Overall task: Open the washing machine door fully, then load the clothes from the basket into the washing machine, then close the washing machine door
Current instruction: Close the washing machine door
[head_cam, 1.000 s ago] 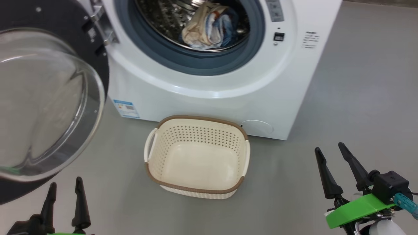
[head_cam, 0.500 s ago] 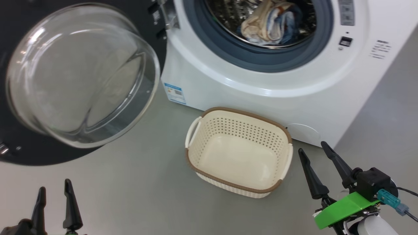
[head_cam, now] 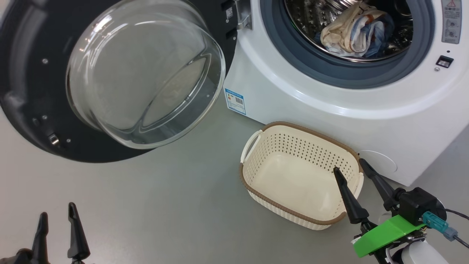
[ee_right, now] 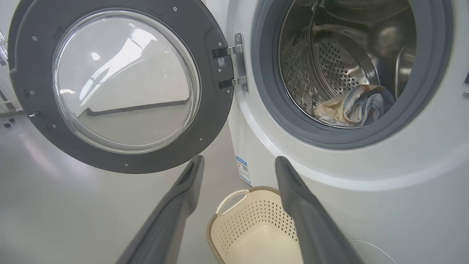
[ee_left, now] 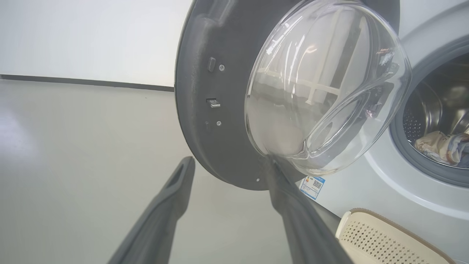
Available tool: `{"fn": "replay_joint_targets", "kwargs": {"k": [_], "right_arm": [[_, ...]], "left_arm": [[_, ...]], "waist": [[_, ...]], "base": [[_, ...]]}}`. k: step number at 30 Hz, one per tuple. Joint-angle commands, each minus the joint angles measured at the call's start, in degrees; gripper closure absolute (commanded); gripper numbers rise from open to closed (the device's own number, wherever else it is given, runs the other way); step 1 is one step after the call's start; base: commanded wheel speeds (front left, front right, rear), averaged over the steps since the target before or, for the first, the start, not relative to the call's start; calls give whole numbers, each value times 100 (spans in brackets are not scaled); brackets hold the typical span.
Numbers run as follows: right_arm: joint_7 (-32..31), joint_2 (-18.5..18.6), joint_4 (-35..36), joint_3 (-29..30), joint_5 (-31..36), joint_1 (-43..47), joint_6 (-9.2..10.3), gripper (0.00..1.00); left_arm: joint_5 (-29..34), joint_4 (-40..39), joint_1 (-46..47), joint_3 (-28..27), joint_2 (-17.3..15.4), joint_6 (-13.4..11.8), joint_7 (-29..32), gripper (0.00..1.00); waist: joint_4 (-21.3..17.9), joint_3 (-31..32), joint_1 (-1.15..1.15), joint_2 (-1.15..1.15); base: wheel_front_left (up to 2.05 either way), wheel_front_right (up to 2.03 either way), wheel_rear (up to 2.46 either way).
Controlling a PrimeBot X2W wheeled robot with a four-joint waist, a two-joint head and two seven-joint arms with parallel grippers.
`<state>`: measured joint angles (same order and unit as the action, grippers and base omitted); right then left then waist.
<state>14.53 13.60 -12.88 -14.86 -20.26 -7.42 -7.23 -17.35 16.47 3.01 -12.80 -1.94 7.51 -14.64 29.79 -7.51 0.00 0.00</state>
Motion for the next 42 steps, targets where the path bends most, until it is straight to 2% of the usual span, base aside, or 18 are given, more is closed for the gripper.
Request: {"fn": "replay_joint_targets", "kwargs": {"k": [1,16,17,18,21,24,27,28,33,38,39,42], "right_arm": [[47,65,105,-122,-64,-129,-25,0],[47,57,86,-185,-99,-112,-25,0],[47,59,87,-190,-99,-118,-25,0],[47,59,89,-198,-98,-125,-25,0],[47,66,97,-202,-93,-152,-25,0],[47,81,106,-191,-87,-173,-25,0],[47,87,112,-170,-81,-185,-25,0],[47,91,118,-155,-71,-199,-25,0],[47,80,130,-150,-43,-251,-25,0],[47,60,118,-182,-41,-312,-25,0],[47,60,118,-182,-41,-312,-25,0],[47,66,117,-165,-42,-301,-25,0]], "left_arm": [[-37,-168,-14,-200,-96,-2,-36,0],[-85,-166,-40,-177,-94,-2,-36,0],[-66,-206,-26,-171,-94,-2,-36,23],[-55,-260,-15,-183,-94,-2,-36,52],[-220,-450,50,-163,-94,-2,-36,100],[-477,-800,123,-165,-96,-2,-36,100],[-839,-1175,269,-276,-242,-2,-36,100],[-1075,-1407,418,-350,-460,-2,-36,100],[-2026,-1930,963,-755,-1103,-2,-36,100],[-3079,-1740,1487,-832,-2136,-2,-18,100],[-3079,-1740,1487,-832,-2136,-2,-18,100],[-3871,-1467,1930,-859,-2817,-2,239,100]], "waist": [[61,17,0,0],[91,31,0,0],[80,17,0,0],[61,-5,0,0],[18,-70,0,0],[-15,-135,0,0],[-51,-199,0,0],[-73,-243,0,0],[-137,-378,0,0],[-207,-447,0,0],[-207,-447,0,0],[-194,-478,0,0]], "base": [[0,0,0],[0,0,0],[0,0,0],[0,0,0],[0,0,0],[0,0,0],[0,0,0],[0,0,0],[0,0,0],[0,0,0],[0,0,0],[0,0,0]]}}
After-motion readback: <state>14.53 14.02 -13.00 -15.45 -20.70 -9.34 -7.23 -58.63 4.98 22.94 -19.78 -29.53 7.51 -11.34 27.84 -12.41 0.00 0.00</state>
